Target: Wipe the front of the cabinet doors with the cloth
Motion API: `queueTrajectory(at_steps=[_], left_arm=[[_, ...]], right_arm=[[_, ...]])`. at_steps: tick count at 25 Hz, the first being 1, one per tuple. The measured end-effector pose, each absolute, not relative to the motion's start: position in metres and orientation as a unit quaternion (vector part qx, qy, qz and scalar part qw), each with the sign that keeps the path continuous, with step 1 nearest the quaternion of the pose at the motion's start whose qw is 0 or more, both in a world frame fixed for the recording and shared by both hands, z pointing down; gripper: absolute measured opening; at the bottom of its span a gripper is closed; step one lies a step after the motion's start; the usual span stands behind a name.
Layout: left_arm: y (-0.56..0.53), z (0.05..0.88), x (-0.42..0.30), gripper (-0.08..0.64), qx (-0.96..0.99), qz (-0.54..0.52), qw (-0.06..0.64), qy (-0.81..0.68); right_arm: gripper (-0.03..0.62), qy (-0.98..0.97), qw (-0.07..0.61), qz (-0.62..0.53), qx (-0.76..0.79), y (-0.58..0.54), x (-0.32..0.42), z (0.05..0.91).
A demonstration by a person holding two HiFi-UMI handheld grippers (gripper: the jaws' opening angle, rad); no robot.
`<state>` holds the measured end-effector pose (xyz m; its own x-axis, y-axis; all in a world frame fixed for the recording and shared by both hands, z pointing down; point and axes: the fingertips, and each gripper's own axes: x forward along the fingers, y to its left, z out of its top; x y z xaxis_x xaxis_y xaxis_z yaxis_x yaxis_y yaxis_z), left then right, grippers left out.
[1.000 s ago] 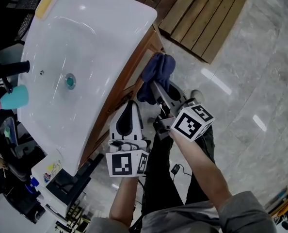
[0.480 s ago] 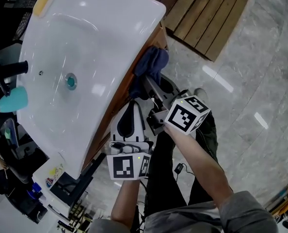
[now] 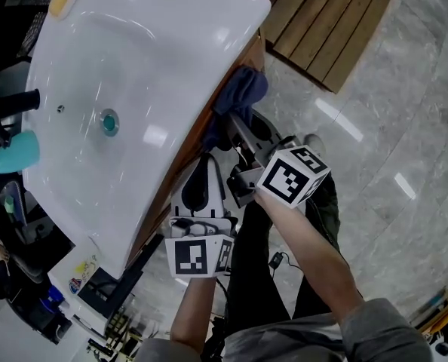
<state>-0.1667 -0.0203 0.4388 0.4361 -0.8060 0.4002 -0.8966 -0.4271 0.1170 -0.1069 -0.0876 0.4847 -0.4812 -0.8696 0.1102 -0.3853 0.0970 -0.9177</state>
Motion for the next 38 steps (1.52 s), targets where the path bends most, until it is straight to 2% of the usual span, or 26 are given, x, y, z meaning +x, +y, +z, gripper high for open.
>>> queueTrajectory(at_steps=[21, 38], left_arm=[[-0.014, 0.465, -0.168, 0.008, 0.831, 0.151, 0.170, -0.507], [-0.012, 0.499, -0.163, 0.008, 0.830, 0.169, 0.163, -0.505]], right_arm=[[0.075, 0.670, 0.224, -0.526, -0.473, -0.099, -0.103, 0.534], [0.075, 0.645, 0.188, -0.552, -0.494, -0.098, -0.101, 0.615]])
